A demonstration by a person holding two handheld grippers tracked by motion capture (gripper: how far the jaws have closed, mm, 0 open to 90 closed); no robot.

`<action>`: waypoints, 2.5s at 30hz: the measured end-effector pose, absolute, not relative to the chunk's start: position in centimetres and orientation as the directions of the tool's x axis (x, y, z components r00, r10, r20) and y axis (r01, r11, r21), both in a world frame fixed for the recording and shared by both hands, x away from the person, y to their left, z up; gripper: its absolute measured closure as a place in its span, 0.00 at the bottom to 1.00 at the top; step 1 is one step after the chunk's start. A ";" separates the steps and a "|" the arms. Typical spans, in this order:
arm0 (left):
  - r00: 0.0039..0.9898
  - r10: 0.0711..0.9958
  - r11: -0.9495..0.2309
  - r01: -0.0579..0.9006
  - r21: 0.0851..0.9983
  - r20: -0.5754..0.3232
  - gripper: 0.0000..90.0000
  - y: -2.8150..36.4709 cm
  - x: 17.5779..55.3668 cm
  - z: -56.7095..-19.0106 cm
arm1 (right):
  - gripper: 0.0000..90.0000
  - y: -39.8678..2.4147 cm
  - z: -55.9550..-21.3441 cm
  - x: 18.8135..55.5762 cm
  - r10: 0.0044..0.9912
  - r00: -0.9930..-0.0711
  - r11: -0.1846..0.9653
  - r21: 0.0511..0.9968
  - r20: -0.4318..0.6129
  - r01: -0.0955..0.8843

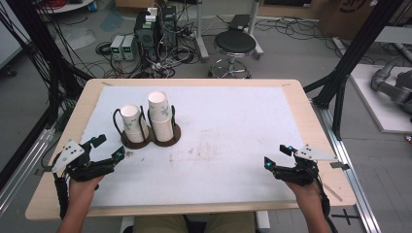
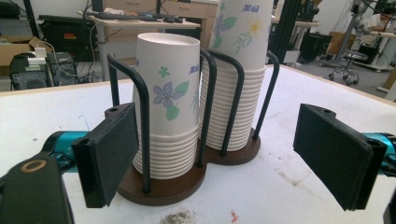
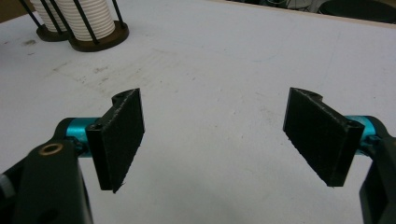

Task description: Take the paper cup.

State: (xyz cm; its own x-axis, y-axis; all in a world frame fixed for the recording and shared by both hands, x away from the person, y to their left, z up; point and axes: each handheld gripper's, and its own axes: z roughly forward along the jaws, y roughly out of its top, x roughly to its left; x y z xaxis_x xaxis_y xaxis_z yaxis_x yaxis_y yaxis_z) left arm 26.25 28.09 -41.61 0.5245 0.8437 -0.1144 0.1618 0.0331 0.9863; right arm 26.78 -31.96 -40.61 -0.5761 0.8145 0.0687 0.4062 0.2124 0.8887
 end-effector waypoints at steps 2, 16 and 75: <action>0.525 0.843 0.033 0.163 0.986 -0.115 0.16 28.1 26.3 -41.6 | 0.23 -32.0 -40.6 26.8 0.815 -0.575 0.211 0.889 0.070 0.406; 0.534 0.836 0.030 0.176 0.984 -0.121 0.16 28.1 27.0 -41.2 | 0.24 -32.2 -40.8 26.5 0.816 -0.571 0.199 0.886 0.086 0.418; 0.542 0.839 -0.160 0.338 0.927 -0.053 0.39 26.2 37.6 -36.3 | 0.24 -31.2 -40.8 26.2 0.805 -0.588 0.224 0.874 0.083 0.431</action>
State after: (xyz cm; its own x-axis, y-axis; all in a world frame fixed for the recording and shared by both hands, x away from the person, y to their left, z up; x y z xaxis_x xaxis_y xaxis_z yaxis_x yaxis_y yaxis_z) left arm 37.61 26.21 -36.31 0.5416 0.8390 -0.0526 0.3381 -0.1602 0.9274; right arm 26.18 -31.23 -40.84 -0.5876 0.8049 0.0832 0.4310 0.2243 0.8740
